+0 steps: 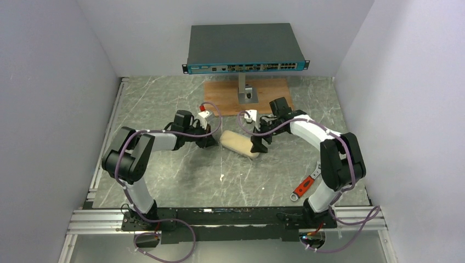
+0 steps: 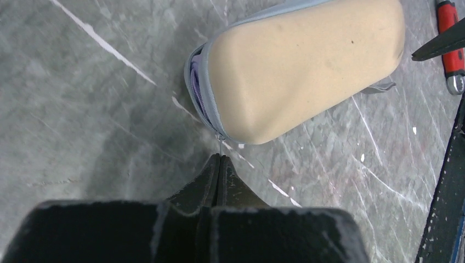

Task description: Open the umbrella

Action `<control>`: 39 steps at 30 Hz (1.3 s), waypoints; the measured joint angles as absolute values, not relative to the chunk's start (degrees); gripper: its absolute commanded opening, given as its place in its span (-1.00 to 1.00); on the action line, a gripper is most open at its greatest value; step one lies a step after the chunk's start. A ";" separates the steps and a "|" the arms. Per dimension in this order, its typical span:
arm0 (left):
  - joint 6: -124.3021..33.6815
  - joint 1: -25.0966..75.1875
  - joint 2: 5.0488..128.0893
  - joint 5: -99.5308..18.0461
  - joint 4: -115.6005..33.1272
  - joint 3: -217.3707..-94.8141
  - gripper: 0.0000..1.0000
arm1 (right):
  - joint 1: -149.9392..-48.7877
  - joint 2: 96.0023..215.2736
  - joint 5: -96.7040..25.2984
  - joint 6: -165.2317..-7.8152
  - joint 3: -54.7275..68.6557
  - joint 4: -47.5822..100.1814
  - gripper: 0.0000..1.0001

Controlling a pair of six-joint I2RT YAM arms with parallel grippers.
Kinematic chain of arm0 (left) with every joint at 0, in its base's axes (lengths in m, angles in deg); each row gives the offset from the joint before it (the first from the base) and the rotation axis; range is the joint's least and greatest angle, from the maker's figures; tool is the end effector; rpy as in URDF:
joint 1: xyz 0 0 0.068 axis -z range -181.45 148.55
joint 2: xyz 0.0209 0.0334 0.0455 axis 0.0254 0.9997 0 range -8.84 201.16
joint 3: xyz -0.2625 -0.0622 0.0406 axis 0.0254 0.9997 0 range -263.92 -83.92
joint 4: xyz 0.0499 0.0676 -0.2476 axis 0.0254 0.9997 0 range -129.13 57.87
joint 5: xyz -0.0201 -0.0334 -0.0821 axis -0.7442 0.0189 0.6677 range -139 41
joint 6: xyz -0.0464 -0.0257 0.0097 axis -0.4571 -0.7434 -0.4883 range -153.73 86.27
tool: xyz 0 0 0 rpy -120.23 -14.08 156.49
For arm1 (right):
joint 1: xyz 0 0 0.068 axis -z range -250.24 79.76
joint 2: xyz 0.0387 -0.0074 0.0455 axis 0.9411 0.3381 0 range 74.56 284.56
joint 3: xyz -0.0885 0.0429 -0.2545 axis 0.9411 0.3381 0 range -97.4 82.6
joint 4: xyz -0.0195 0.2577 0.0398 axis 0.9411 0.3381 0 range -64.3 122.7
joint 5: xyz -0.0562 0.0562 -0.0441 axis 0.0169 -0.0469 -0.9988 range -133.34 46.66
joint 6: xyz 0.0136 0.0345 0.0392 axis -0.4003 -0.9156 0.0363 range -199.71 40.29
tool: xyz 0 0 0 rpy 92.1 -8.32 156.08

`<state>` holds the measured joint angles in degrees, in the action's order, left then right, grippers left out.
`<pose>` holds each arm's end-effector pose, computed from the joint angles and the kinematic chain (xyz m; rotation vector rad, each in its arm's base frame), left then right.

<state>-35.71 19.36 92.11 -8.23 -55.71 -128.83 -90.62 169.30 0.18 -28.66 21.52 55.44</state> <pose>0.3046 -0.1407 0.1389 0.7464 2.1235 -1.0145 0.2949 0.1358 0.2015 -1.5832 1.8145 0.7731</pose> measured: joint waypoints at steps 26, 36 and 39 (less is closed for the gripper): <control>-32.30 22.58 89.44 -9.32 -59.47 -123.80 -1.00 | -90.12 180.29 5.17 -55.74 13.67 59.59 -1.00; -36.01 30.88 90.49 -13.28 -64.43 -124.04 -1.00 | -90.09 180.38 4.80 -64.86 14.52 55.42 -1.00; -36.54 33.46 91.48 -13.85 -64.78 -125.31 -1.00 | -90.07 180.38 4.64 -67.35 14.81 54.11 -1.00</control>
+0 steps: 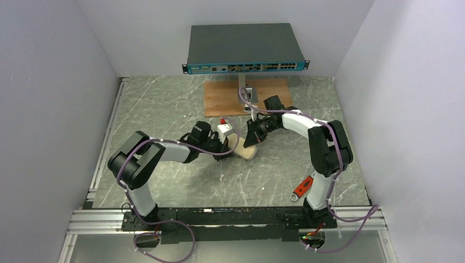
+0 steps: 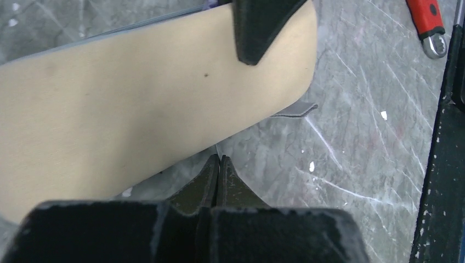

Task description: Open the umbrella

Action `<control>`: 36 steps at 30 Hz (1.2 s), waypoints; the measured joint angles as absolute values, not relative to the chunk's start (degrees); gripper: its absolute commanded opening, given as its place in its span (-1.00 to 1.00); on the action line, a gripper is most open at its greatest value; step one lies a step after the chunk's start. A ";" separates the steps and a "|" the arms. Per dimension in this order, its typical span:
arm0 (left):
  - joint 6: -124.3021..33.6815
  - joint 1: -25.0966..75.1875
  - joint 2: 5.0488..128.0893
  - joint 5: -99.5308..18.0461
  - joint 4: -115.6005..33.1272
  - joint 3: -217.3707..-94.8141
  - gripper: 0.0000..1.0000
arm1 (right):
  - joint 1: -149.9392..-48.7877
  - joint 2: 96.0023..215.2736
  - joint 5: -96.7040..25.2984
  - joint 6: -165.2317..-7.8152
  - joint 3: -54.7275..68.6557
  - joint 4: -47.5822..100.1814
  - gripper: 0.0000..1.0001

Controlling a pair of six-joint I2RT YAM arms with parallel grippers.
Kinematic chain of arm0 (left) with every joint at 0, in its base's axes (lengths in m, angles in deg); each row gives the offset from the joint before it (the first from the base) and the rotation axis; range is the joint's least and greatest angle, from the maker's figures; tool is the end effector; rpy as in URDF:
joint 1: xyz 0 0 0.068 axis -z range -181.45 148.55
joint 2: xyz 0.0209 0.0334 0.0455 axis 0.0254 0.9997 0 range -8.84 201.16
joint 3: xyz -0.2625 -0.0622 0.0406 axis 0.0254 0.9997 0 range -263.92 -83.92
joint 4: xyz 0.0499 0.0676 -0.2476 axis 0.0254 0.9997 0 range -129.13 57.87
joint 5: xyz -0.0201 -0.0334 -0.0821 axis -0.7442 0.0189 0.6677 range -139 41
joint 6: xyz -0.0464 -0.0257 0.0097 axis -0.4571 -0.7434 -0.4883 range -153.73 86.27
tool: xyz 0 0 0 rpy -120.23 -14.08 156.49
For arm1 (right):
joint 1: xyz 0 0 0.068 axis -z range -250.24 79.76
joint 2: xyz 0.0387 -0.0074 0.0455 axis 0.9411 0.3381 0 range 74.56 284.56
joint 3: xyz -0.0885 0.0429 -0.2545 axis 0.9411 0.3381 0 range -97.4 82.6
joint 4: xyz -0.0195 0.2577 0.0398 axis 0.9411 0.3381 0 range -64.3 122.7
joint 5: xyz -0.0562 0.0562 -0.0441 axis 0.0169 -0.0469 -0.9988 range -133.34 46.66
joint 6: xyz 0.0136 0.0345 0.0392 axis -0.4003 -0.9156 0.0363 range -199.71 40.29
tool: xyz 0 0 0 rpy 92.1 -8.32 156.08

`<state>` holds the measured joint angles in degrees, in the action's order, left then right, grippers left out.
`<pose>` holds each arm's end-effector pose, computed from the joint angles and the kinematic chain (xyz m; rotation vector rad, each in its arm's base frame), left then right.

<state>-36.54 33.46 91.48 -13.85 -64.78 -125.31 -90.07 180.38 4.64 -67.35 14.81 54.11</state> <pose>0.2600 -0.2065 0.1378 0.9613 1.9926 -1.0343 0.3306 0.1474 0.1741 -0.9362 2.3890 1.1694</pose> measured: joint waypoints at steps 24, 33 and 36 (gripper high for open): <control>-29.94 16.72 66.17 -12.86 -41.31 -127.71 0.97 | -97.98 176.95 3.42 -46.04 9.96 64.25 0.01; -32.21 16.15 72.31 -10.90 -42.58 -130.29 0.45 | -104.48 175.04 2.57 -31.85 10.37 71.33 0.20; -32.71 17.22 76.22 -11.38 -43.12 -132.33 0.28 | -105.17 175.04 1.58 -28.51 10.35 72.86 0.27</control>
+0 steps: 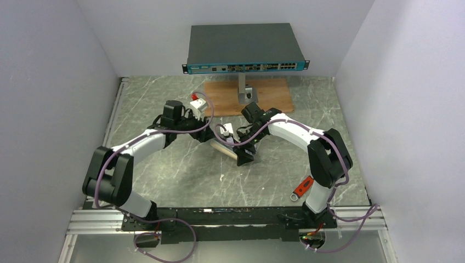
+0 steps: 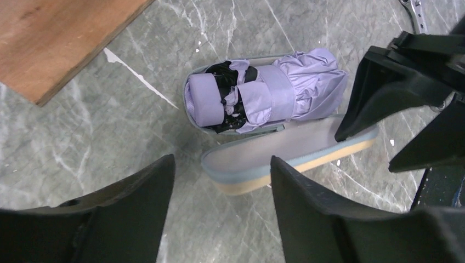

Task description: Open the umbrella

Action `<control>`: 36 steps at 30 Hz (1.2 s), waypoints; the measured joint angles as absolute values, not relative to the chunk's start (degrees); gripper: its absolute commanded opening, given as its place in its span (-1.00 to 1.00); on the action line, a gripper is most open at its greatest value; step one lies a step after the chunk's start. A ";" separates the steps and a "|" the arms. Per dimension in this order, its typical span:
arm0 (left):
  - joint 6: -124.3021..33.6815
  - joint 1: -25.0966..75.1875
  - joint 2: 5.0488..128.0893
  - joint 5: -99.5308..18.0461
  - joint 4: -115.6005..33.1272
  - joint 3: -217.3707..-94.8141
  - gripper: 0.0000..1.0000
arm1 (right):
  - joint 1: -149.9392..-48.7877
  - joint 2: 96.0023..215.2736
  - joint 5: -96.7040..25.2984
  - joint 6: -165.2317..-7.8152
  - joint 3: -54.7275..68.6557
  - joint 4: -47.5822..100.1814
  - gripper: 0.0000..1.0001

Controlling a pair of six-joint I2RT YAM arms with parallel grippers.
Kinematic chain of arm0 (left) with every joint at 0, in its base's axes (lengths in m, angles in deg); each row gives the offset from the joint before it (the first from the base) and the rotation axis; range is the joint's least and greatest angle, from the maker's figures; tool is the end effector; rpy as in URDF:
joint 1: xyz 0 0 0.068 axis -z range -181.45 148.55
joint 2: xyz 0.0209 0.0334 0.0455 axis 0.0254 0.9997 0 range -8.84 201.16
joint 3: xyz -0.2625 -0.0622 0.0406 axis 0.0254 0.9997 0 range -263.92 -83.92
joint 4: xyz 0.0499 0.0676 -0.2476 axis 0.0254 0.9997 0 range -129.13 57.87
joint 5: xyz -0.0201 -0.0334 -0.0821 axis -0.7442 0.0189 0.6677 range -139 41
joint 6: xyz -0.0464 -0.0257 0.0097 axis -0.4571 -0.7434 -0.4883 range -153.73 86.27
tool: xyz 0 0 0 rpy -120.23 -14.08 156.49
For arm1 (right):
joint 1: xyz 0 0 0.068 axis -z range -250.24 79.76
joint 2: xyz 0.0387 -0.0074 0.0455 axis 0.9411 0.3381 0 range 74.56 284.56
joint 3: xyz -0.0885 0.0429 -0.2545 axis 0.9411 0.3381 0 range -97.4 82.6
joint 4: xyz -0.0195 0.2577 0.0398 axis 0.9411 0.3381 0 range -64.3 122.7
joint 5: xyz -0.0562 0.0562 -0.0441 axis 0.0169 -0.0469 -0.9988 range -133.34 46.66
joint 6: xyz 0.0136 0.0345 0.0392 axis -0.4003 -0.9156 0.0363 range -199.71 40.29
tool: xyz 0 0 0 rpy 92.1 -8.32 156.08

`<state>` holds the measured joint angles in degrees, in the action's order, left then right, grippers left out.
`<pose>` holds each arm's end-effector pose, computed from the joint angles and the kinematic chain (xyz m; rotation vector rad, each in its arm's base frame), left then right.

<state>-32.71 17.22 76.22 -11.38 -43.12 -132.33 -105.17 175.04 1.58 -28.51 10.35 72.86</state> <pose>0.2921 -0.1217 0.2233 0.7431 1.9981 -0.8814 0.2621 0.2138 0.2141 -1.8793 1.8085 1.0187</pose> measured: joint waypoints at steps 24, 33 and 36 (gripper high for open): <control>-34.88 21.51 82.23 -11.60 -41.66 -128.26 -0.26 | -102.33 168.49 -13.61 -54.47 17.41 46.28 0.22; -37.19 21.51 82.14 -11.31 -43.23 -127.10 -0.27 | -105.37 172.40 -22.85 -55.09 22.17 40.21 0.23; -37.70 21.51 82.14 -11.29 -43.41 -126.99 -0.27 | -105.37 173.06 -25.08 -54.85 22.85 38.76 0.08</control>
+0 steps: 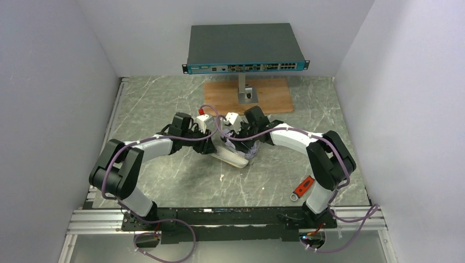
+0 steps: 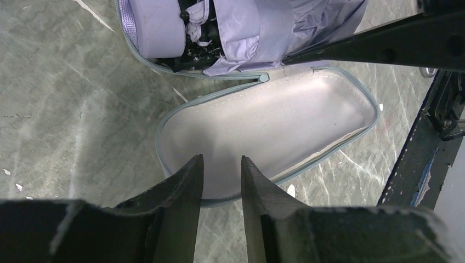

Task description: Open the umbrella

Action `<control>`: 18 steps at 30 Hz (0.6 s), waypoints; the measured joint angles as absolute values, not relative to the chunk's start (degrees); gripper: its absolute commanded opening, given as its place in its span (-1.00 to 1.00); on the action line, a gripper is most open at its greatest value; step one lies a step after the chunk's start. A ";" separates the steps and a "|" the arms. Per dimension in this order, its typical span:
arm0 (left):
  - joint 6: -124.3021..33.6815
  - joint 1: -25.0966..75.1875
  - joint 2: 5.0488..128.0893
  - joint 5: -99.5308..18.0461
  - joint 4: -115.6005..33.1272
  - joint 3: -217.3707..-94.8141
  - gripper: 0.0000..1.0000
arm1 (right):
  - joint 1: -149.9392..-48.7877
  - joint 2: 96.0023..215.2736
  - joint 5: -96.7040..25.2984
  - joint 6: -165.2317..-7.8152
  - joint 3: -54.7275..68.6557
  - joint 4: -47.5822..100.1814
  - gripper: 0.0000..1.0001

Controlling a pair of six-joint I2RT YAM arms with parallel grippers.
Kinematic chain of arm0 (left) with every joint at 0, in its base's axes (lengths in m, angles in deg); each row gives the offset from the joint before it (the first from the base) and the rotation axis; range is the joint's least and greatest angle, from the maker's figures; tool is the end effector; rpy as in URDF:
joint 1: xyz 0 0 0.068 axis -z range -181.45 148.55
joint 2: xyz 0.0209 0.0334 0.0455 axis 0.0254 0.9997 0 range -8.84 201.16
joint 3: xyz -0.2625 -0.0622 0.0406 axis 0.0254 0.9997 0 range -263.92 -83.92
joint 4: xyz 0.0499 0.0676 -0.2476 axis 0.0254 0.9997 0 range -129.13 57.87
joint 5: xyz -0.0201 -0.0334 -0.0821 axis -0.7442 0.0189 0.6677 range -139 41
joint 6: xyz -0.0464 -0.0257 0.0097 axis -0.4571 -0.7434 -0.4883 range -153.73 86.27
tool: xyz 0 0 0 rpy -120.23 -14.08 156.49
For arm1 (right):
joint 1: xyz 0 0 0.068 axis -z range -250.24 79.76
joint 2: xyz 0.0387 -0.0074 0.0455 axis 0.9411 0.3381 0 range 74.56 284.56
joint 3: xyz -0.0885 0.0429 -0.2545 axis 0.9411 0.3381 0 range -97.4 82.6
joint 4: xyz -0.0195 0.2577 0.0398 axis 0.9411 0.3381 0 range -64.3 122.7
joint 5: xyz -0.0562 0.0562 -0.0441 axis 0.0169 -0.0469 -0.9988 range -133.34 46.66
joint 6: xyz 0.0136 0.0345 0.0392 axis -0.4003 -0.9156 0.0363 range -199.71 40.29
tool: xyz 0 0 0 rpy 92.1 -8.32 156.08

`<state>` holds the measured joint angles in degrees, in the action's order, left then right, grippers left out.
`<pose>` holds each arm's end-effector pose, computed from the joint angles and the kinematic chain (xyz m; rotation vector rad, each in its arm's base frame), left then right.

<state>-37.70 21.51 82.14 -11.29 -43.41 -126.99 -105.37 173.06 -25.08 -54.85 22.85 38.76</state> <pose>0.2744 -0.1399 0.1654 0.7166 2.2293 -1.0007 0.2833 0.2131 0.1833 -1.3520 2.0675 0.4713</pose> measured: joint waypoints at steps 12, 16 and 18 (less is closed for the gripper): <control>-37.11 21.51 80.13 -11.35 -44.56 -126.71 0.30 | -102.16 172.92 -17.28 -56.64 21.69 39.46 -1.00; -34.48 21.51 76.26 -11.42 -45.07 -126.36 0.47 | -99.84 171.09 -11.36 -61.64 21.61 39.33 -1.00; -31.93 21.51 74.65 -11.40 -45.13 -126.38 0.49 | -99.58 169.56 -9.28 -64.03 21.32 38.94 -1.00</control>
<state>-31.93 21.51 74.65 -11.40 -45.13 -126.38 -99.58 169.56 -9.28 -64.03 21.32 38.94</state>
